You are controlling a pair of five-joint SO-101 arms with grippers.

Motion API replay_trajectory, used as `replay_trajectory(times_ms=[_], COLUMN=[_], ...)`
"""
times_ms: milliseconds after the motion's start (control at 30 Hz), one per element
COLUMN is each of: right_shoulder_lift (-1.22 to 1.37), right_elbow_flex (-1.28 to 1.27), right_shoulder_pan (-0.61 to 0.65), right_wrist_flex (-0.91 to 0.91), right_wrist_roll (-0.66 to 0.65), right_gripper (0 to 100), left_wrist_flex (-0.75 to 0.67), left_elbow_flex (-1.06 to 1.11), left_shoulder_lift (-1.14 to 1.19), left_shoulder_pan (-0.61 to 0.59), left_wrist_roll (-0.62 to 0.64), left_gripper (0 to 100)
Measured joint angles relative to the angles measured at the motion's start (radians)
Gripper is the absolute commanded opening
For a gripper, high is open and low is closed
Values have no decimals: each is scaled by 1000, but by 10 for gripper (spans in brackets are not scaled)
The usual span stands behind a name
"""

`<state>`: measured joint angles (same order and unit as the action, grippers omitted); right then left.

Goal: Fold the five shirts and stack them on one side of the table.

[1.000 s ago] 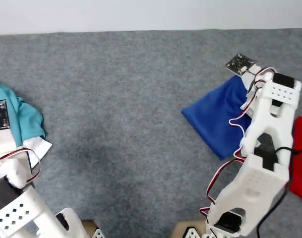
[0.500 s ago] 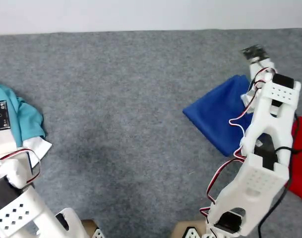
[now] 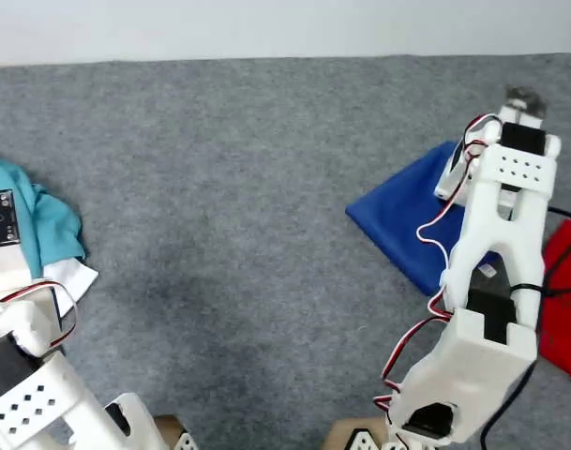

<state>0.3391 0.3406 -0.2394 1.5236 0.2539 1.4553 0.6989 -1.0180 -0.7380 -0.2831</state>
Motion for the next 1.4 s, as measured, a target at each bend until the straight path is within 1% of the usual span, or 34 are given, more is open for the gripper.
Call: replay_trajectory(times_ms=[67,133,267,367,533,733,833,900,1167,1300,1400], right_shoulder_lift=[0,0,26,98,206,319,351,365,394,393,394], right_elbow_flex=[0,0,2,2,2,2,2,3,64,64,95], right_shoulder_pan=[0,0,5,5,9,12,12,17,32,29,26], right_wrist_flex=[44,71,74,44,-31,-169,-233,-259,-264,-261,-215], right_wrist_roll=[83,140,216,270,310,311,313,304,232,166,124], right_gripper=[282,304,396,404,402,396,362,311,10,7,10], left_wrist_flex=[0,0,0,0,0,0,0,0,0,0,0], left_elbow_flex=[0,0,0,0,0,0,0,0,0,0,0], left_shoulder_lift=[0,0,0,0,0,0,0,0,0,0,0], left_shoulder_pan=[0,0,0,0,0,0,0,0,0,0,0], left_wrist_roll=[0,0,0,0,0,0,0,0,0,0,0], left_gripper=[4,4,4,4,4,4,4,4,4,4,4])
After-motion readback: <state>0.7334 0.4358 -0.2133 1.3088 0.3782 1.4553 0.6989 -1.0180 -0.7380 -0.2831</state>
